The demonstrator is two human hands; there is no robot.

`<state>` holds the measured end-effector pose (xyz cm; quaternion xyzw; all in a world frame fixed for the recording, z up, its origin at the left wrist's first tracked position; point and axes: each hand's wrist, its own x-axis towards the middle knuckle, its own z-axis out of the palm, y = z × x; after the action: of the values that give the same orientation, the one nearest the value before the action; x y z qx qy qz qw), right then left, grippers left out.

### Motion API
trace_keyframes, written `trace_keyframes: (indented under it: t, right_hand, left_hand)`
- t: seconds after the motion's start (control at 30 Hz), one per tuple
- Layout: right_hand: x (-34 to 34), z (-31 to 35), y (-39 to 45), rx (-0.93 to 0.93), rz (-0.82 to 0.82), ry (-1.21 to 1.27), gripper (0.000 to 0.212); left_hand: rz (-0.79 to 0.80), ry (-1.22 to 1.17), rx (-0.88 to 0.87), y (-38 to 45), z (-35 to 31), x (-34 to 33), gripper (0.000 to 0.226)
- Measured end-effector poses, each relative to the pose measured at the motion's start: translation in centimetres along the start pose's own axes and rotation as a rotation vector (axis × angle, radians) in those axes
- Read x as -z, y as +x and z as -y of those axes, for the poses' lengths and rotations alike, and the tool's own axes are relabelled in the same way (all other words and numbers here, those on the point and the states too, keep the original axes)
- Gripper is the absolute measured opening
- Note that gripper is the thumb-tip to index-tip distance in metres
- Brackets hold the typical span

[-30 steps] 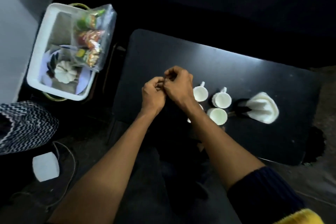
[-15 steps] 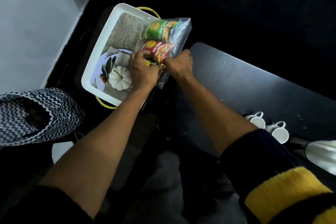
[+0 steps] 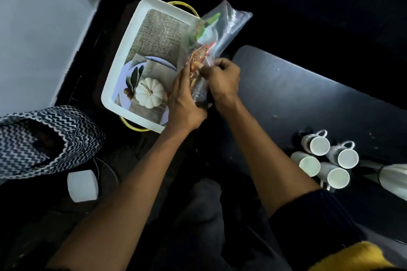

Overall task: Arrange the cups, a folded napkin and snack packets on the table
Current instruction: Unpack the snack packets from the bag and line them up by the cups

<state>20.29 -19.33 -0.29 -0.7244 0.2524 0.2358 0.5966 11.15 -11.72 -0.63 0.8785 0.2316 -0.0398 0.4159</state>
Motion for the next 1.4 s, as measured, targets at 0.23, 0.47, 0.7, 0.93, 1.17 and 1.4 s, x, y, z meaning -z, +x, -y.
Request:
trace_keyframes:
  t: [0.23,0.47,0.7,0.93,1.17,1.4]
  right_hand:
    - [5.5,-0.3,-4.5,0.078,0.079,0.189,0.015]
    - [13.9,-3.8,-5.4,0.059,0.069,0.302,0.020]
    - [19.9,-8.3,-4.7,-0.262,0.013,0.296,0.008]
    - [22.0,-9.4,-5.2,-0.148,-0.082,0.119,0.011]
    - [23.6,-9.4,-6.7,-0.007,-0.116,-0.013,0.025]
    - [25.4,-9.4,-6.9,0.048,-0.085,-0.058,0.019]
  left_hand:
    - [-0.262,-0.264,-0.057,-4.1,-3.2,-2.4,0.057]
    - [-0.188,-0.377,0.007,-8.9,-6.6,-7.1,0.048]
    - [-0.018,-0.246,0.028,-12.2,-7.6,-12.4,0.050]
    - [0.215,0.025,0.085,-13.8,-7.2,-13.7,0.089]
    - [-0.041,-0.005,-0.262,-14.1,-10.2,-13.4,0.039]
    - [0.136,-0.315,0.202,-12.8,-14.2,-14.2,0.020]
